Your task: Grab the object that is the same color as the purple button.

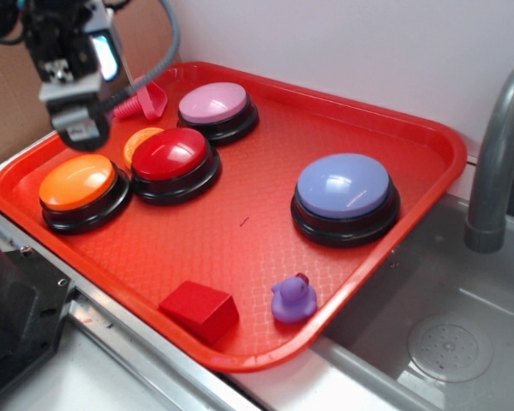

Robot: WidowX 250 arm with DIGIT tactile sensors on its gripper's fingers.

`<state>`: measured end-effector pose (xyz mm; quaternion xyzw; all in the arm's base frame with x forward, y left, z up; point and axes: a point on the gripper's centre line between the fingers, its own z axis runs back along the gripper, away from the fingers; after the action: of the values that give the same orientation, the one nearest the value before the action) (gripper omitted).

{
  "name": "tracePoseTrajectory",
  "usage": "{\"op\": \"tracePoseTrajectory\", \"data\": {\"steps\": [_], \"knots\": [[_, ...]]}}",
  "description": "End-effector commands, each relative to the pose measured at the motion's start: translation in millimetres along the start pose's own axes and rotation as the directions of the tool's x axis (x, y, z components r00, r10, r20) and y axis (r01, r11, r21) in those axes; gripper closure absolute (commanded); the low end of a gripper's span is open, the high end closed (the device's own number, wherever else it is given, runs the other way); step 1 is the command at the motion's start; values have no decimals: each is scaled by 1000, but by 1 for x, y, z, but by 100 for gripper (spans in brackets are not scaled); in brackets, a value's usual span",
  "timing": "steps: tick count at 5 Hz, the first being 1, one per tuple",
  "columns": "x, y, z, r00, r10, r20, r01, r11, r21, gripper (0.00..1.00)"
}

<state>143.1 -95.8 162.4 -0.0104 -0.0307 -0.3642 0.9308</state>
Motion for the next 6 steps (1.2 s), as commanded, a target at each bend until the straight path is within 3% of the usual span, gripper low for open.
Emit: {"op": "tracePoseTrajectory", "data": {"steps": [1,2,3,4,6], "knots": [[27,-28,-29,930,-343,132,342,939,36,0],[34,-32,-46,889,-442,118,440,897,39,0],[45,-38,-64,798,-547,253,556,830,42,0],[57,-44,-82,745,-601,289,622,782,21,0],[75,-49,-114,732,-622,278,648,762,-1,0]]}}
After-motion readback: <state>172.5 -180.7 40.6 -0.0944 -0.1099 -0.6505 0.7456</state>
